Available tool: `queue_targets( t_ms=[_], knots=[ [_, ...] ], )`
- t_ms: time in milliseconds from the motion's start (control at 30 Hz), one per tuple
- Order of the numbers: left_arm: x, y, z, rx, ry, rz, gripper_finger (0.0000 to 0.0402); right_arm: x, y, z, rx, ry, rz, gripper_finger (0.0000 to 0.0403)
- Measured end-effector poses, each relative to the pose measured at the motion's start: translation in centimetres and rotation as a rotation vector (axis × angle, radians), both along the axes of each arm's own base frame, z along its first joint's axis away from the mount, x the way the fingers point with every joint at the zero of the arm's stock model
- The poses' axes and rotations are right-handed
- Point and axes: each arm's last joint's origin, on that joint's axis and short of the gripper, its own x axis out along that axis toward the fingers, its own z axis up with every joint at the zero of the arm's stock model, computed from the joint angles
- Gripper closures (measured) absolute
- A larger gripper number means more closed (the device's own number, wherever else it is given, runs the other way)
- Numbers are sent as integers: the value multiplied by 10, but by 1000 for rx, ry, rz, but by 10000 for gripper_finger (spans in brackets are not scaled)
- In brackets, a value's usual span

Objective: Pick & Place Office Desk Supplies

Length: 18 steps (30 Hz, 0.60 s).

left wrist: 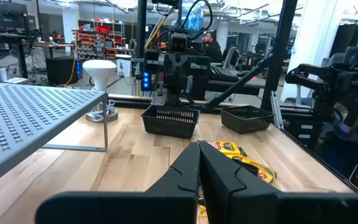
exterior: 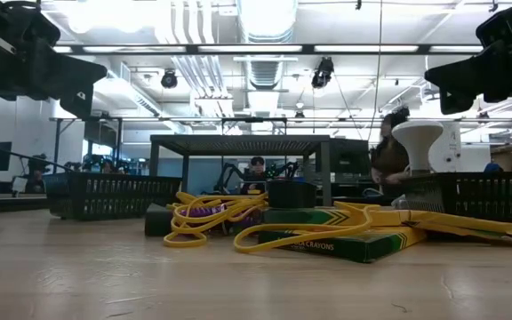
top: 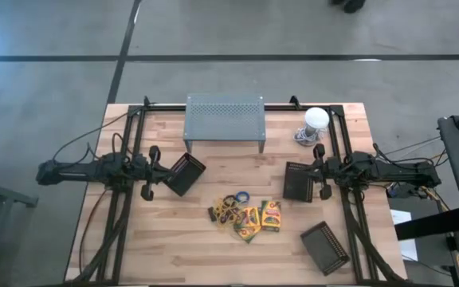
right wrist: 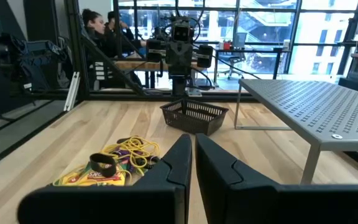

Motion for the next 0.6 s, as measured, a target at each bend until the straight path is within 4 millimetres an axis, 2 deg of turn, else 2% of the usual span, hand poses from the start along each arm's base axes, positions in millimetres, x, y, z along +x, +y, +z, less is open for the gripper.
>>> queue_targets(
  t_ms=[367,467,600],
  knots=[
    [0,0,0,0,0,1,390,0,0,0,-107,-3,-1,385],
    [0,0,0,0,0,0,390,0,0,0,-89,-5,-1,385],
    [0,0,0,0,0,0,390,0,0,5,35,-45,15,385]
  ],
)
